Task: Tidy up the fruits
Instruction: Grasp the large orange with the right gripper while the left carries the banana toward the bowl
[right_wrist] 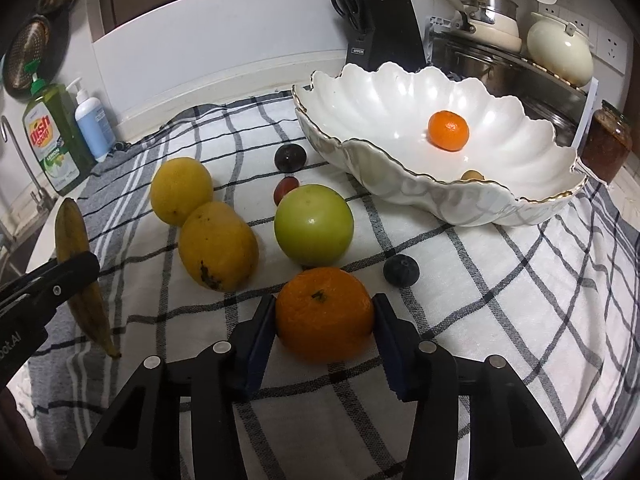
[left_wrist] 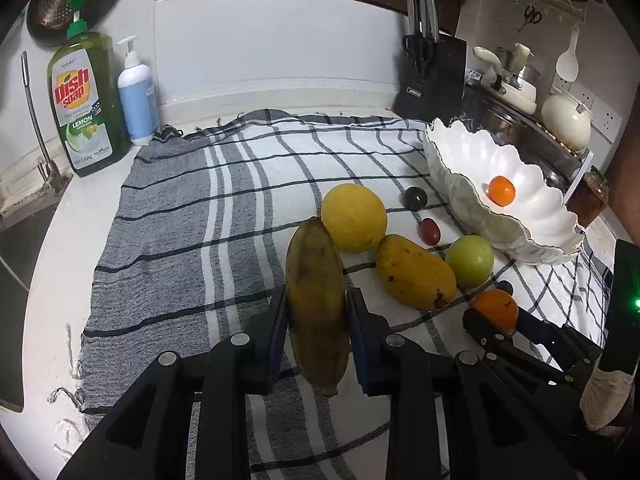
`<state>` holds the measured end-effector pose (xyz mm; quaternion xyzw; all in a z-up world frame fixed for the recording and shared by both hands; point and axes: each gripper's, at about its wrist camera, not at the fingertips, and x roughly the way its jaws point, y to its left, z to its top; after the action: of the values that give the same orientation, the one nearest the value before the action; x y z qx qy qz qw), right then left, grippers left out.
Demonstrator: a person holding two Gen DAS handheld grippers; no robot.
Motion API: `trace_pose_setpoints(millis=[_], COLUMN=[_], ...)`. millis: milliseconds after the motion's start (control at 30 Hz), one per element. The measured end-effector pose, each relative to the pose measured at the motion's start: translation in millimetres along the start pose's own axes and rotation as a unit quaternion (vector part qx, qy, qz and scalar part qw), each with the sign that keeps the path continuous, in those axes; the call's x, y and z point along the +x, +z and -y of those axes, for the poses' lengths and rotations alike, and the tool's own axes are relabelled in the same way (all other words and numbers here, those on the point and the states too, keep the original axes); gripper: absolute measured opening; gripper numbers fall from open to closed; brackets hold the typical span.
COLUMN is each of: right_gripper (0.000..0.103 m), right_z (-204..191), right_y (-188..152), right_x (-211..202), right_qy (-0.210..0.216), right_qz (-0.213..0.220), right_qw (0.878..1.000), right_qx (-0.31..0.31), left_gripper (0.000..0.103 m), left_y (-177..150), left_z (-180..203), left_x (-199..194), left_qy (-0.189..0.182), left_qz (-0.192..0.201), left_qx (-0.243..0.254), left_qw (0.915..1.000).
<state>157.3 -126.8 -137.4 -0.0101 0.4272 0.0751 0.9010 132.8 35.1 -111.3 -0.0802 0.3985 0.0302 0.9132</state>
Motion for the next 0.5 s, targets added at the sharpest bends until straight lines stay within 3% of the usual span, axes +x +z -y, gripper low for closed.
trace_pose_setpoints(millis=[500], right_gripper=[0.048], right_z=[14.4], right_y=[12.9], right_x=[-49.4], right_qy=[-0.012], right_qz=[0.049], right_qw=[0.999], right_qx=[0.013], left_gripper=[0.029], left_y=[10.4], left_z=[22.6], left_x=[-28.1], left_qy=[-0.022], left_qz=[0.025], left_qx=[0.020], left_qw=[0.9992])
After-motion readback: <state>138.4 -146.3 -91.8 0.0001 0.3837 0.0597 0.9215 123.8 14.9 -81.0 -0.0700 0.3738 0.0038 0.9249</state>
